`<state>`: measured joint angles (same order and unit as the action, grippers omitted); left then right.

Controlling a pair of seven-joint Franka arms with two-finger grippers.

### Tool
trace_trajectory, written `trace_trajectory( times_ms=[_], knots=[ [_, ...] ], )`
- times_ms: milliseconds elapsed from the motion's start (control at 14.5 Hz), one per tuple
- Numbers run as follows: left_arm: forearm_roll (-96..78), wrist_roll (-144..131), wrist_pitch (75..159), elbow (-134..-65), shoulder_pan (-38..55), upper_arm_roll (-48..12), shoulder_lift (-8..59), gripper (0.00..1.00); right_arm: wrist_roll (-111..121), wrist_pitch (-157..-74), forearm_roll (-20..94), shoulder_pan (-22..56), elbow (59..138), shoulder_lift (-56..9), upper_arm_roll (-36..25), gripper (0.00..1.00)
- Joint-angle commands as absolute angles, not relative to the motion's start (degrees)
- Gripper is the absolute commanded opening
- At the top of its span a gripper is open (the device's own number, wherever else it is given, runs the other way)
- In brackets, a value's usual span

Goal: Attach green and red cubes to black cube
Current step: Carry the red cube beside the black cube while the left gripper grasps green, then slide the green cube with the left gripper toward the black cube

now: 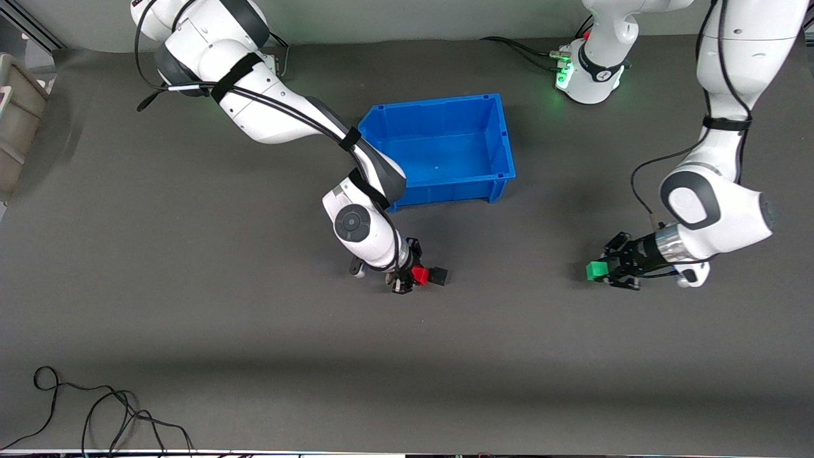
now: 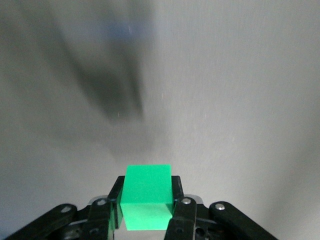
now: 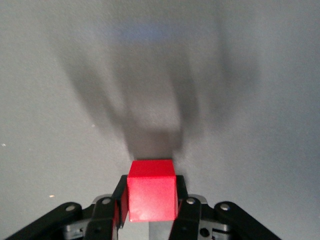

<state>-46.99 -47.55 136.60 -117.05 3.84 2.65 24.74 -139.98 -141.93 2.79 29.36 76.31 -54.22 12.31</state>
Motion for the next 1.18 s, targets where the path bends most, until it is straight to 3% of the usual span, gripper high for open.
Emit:
trace_trajectory(
  times_ms=[0,761,1106],
  knots=[
    [-48.68,-48.25,136.67,-116.54,6.06,3.25,25.05,0.27,-141.42,-142.56,2.99,30.67,74.44,-55.28,12.13,0.19],
    [-53.0,-48.25,140.36,-116.46,12.03,1.85,26.72,0.26,-140.45,-143.7,2.55,31.11,74.35,-56.34,11.87,0.19],
    [-56.07,-48.25,142.73,-116.46,14.5,1.85,27.25,0.26,-138.96,-143.53,-3.6,31.2,75.24,-56.6,11.51,0.19]
  ],
)
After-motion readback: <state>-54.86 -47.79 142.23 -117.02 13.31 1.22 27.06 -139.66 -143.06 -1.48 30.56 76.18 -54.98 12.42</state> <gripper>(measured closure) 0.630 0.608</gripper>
